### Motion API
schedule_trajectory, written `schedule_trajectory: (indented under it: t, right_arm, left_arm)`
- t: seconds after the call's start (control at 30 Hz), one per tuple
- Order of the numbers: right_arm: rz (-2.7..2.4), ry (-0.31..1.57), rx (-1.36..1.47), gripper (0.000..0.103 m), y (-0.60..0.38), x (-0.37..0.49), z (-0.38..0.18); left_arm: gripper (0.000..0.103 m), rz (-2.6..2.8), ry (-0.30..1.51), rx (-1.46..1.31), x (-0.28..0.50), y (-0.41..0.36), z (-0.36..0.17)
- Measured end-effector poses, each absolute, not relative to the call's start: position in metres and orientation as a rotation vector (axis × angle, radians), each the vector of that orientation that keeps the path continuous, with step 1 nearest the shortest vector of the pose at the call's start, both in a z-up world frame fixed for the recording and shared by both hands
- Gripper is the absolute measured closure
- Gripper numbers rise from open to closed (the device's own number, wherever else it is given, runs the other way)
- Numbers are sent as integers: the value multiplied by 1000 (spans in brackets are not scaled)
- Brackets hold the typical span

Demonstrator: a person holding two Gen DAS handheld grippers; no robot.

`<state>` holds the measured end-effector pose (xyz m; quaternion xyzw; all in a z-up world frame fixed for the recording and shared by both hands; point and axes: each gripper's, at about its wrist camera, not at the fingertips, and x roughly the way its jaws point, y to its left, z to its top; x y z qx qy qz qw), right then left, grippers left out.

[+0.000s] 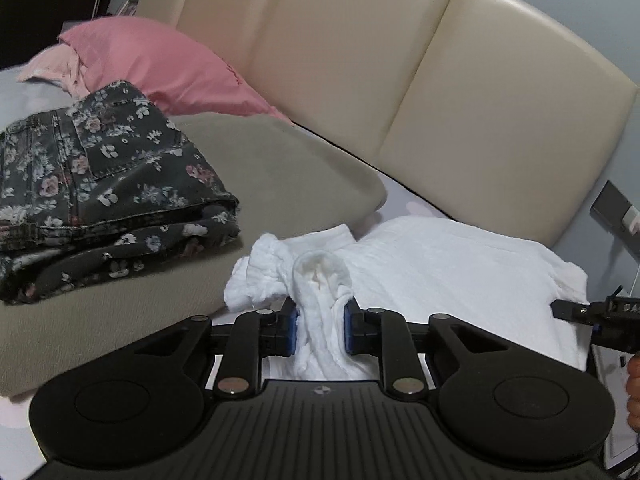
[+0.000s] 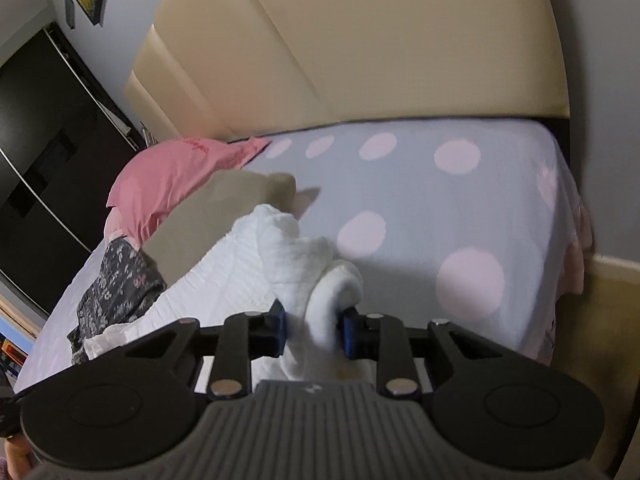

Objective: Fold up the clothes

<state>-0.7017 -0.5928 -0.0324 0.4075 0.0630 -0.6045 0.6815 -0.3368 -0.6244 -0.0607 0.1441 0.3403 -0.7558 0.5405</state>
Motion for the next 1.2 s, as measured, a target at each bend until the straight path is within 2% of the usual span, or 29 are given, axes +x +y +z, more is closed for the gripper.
schedule_trajectory:
  t: [0.2, 0.3, 0.47, 0.57, 0.67, 0.8, 0.93, 1.0, 1.03, 1.07, 1.13, 1.2]
  right_arm:
    - [-1400, 198, 973, 75, -607, -713, -50]
    - [-1425, 194, 1008, 75, -610, -720, -66]
    - [-1447, 207, 1045, 75, -617, -724, -83]
    - [-1450, 193, 1068, 74, -621, -726, -91]
    - [-1449, 188, 1073, 74, -621, -726, -95]
    - [-1452, 179, 1075, 74, -620, -727, -96]
    - [-1455, 174, 1083, 74, -621, -727, -98]
    - [-1456, 168, 1090, 74, -622, -728, -100]
    - [-1457, 165, 1093, 74, -622, -728, -101]
    - [-1458, 159, 1096, 74, -621, -728, -102]
    - [-1456, 144, 1102, 74, -620, -729, -103]
    - [-1452, 132, 1103, 74, -618, -729, -100]
  left_arm:
    - [83, -1760, 973, 384, -339, -626, -97]
    - [76, -1729, 1054, 378, -332, -626, -109]
    - [45, -1663, 1216, 356, -314, -627, -121]
    - [35, -1594, 1350, 310, -301, -623, -132]
    - [33, -1547, 1469, 242, -292, -615, -145]
    - [33, -1521, 1569, 153, -293, -609, -162]
    - [34, -1519, 1595, 92, -302, -603, -171]
    - [41, -1525, 1586, 84, -306, -604, -173]
    - [55, -1530, 1587, 79, -306, -605, -173]
    - [64, -1534, 1586, 74, -306, -607, -173]
    - [72, -1570, 1520, 100, -309, -608, -164]
    - [76, -1608, 1439, 133, -312, -608, -151]
